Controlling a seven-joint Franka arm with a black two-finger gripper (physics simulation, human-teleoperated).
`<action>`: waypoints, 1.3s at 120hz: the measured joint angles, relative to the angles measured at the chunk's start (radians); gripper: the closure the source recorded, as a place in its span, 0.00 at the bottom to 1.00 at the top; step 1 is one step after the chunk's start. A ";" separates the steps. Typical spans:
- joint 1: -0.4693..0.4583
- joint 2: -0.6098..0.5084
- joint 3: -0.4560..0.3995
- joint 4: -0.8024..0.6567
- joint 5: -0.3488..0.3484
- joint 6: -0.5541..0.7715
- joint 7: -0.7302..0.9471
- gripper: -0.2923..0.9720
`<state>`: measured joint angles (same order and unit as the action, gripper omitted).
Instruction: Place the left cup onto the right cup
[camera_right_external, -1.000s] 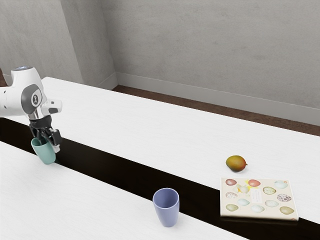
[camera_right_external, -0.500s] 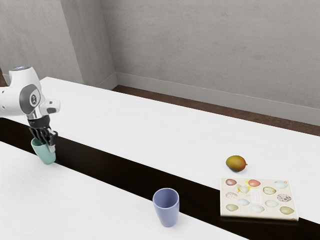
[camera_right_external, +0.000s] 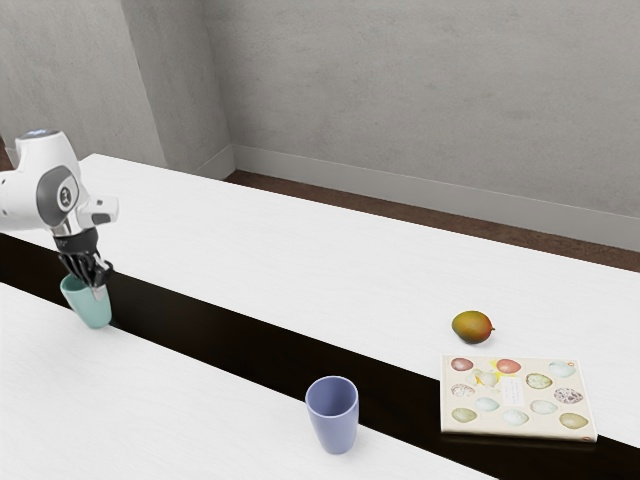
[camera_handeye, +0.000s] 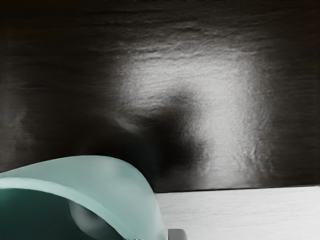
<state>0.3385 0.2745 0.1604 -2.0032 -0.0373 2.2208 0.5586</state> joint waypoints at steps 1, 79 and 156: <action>0.000 -0.001 0.000 0.000 0.000 0.000 0.000 0.83; -0.142 -0.247 0.000 0.054 0.023 -0.167 -0.004 0.85; -0.495 -0.341 0.004 0.058 0.023 -0.277 -0.009 0.85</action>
<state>-0.1568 -0.0664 0.1645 -1.9453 -0.0147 1.9439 0.5499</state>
